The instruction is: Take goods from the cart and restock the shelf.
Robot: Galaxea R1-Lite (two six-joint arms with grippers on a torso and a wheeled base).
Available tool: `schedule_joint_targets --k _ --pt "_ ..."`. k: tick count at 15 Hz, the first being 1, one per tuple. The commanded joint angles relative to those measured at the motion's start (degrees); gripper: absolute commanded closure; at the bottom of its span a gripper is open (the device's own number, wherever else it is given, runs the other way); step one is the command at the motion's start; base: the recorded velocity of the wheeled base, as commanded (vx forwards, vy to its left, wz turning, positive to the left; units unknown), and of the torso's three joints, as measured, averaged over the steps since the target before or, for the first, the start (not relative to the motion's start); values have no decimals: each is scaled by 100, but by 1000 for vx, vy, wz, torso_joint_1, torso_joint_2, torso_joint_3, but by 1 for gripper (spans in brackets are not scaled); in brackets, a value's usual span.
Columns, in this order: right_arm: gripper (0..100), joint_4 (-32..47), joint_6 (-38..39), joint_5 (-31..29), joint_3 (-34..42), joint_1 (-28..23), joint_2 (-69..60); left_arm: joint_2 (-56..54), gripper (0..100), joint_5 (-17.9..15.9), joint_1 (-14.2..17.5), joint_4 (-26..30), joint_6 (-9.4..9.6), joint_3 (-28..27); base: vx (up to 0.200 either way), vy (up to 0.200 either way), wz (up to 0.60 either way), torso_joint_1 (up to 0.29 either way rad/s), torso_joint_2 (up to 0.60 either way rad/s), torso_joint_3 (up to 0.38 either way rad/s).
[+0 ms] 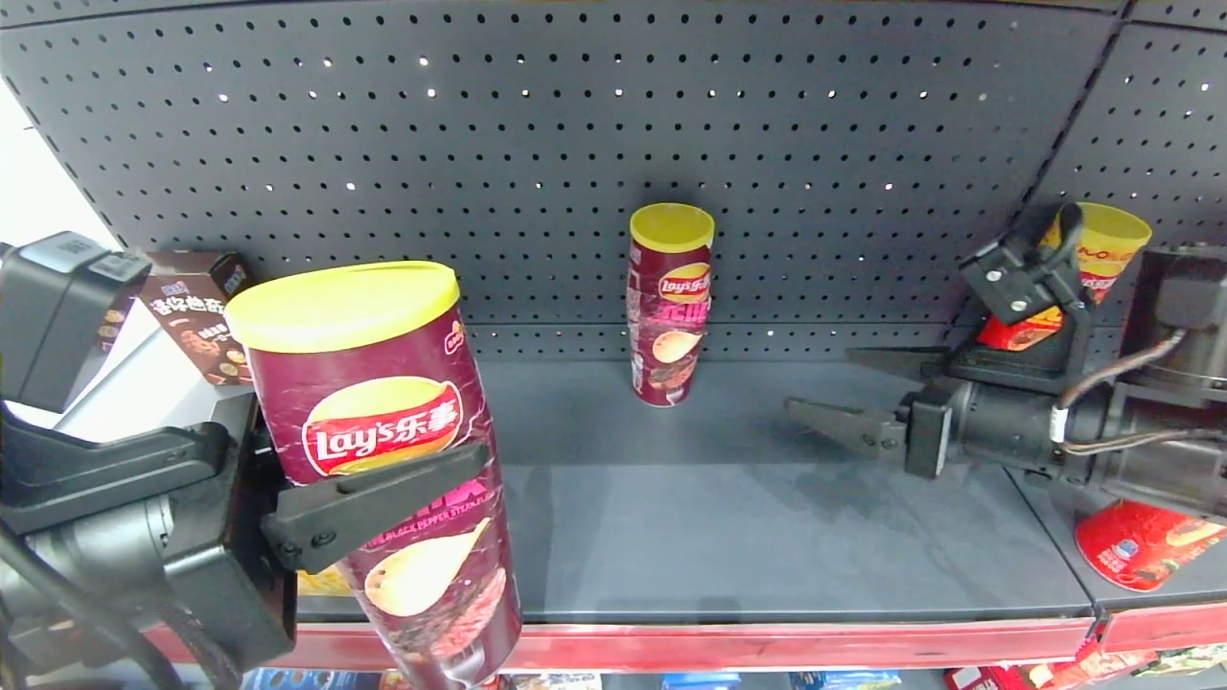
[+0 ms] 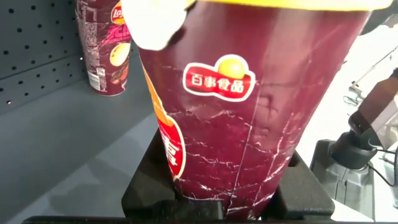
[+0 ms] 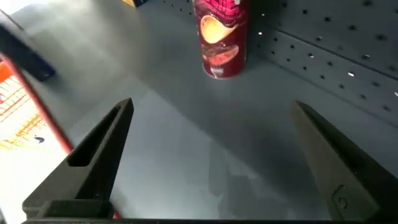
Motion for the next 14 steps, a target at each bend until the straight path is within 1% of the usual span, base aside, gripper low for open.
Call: schedule_joint_targets --k 1,3,4,5,7,8,9,11,12,14 --pt "0 -126 -33 45 -342 -12 784 7 100 -3 1 -3 -2 9 0 0 0 0 0 0" --pt "0 -715 -50 203 -632 -135 1469 7 100 -3 -8 -3 -28 35 0 0 0 0 0 0" --pt "0 -821 -50 282 -755 -162 1610 7 100 -3 -8 -3 -28 35 0 0 0 0 0 0" --pt "0 -1076 -50 713 -1133 -302 1961 7 100 -3 -8 -3 -28 44 0 0 0 0 0 0" --pt "0 -1647 -50 1829 -1485 -496 2339 7 100 -3 -8 6 -28 53 0 0 0 0 0 0" --pt "0 -1911 -50 2216 -1616 -540 2515 16 100 -3 -8 6 -28 44 0 0 0 0 0 0" --pt "0 -2025 -50 2321 -1722 -557 2656 16 100 -3 -8 6 -28 44 0 0 0 0 0 0" --pt "0 -2042 -50 2321 -1740 -557 2691 24 100 -3 -8 6 -28 44 0 0 0 0 0 0" --pt "0 -2078 -50 2374 -2109 -548 3034 60 100 -3 -8 -3 -28 44 0 0 0 0 0 0" --pt "0 -2069 -50 2383 -2425 -496 3306 60 100 -3 -8 6 -37 44 0 0 0 0 0 0"
